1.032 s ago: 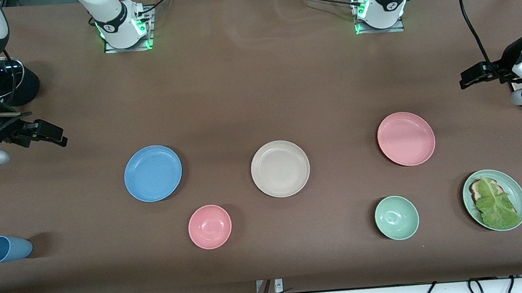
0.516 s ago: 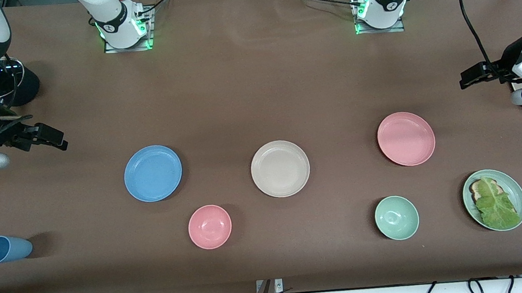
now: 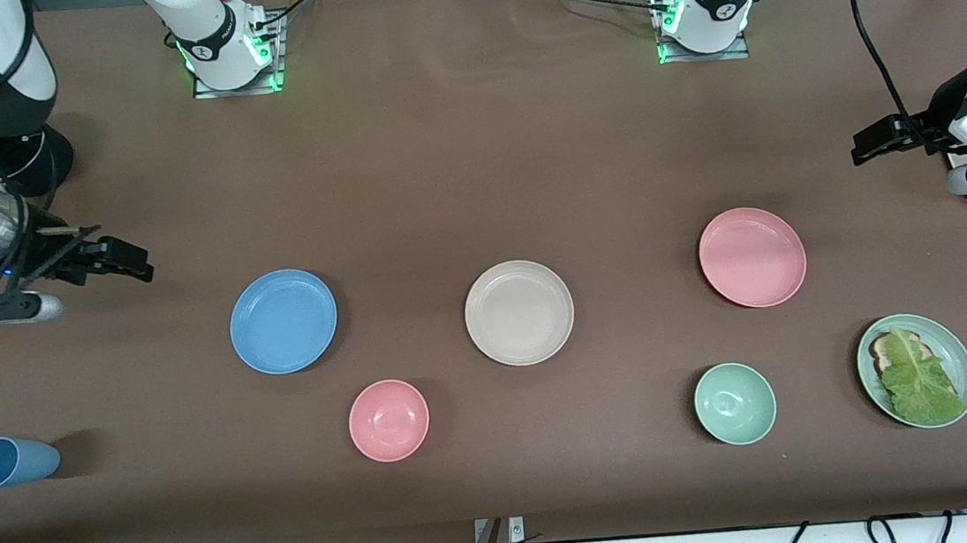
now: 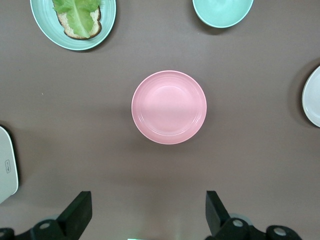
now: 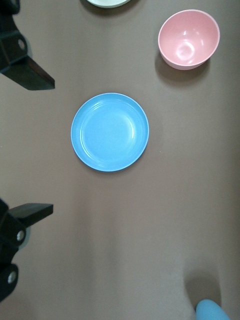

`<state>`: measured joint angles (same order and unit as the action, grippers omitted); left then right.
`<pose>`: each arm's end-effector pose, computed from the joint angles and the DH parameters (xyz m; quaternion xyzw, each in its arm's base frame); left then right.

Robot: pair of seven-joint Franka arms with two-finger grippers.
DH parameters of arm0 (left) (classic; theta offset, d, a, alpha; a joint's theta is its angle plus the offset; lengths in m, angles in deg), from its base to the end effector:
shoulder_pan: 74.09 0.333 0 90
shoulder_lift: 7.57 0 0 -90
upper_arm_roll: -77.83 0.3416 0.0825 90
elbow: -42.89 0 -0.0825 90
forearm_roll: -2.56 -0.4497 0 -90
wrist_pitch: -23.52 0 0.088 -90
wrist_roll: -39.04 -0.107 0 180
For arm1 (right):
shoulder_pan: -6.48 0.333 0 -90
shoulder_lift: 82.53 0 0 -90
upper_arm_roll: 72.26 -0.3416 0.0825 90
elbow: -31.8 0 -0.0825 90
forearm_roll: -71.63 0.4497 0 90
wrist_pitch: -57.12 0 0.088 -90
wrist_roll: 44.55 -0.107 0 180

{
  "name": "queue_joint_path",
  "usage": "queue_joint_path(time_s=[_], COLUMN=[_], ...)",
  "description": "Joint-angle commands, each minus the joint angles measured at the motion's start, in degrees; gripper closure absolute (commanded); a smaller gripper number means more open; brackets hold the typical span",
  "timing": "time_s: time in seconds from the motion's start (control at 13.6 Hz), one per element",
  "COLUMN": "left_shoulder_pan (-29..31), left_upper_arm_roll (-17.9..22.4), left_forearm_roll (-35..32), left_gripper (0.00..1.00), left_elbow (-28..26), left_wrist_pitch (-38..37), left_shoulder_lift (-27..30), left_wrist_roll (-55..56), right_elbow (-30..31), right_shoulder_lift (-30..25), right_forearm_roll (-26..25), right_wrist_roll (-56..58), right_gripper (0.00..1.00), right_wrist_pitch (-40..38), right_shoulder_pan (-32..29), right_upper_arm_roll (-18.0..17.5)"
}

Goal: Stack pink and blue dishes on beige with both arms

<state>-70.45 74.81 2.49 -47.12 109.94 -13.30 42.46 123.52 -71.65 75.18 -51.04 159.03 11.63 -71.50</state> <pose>0.6413 0.0086 0.5820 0.9961 0.0350 -0.0812 0.0000 0.6866 0.0587 0.5274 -0.9993 0.0248 0.0087 0.0283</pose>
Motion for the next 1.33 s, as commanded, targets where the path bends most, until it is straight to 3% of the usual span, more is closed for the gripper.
queue_joint_path(time_s=[0.0,0.59,1.25], left_shoulder_pan=[0.2,0.2,0.2], left_upper_arm_roll=[0.0,0.0,-0.1], left_forearm_roll=[1.0,1.0,1.0], left_gripper=[0.00,0.00,0.00], left_elbow=[-0.2,-0.2,-0.2], left_wrist_pitch=[-0.4,-0.5,-0.6], left_shoulder_lift=[0.3,0.3,0.3], left_wrist_roll=[-0.3,-0.3,-0.3], right_elbow=[-1.5,-1.3,-1.4], right_shoulder_lift=[3.3,7.3,7.6], right_forearm_roll=[-0.5,-0.3,0.0], right_wrist_roll=[0.6,0.7,1.7], right_gripper=[0.00,0.00,0.00], right_wrist_pitch=[-0.7,-0.8,-0.7], right_shoulder_pan=[0.0,0.6,0.0], right_upper_arm_roll=[0.0,0.0,0.1])
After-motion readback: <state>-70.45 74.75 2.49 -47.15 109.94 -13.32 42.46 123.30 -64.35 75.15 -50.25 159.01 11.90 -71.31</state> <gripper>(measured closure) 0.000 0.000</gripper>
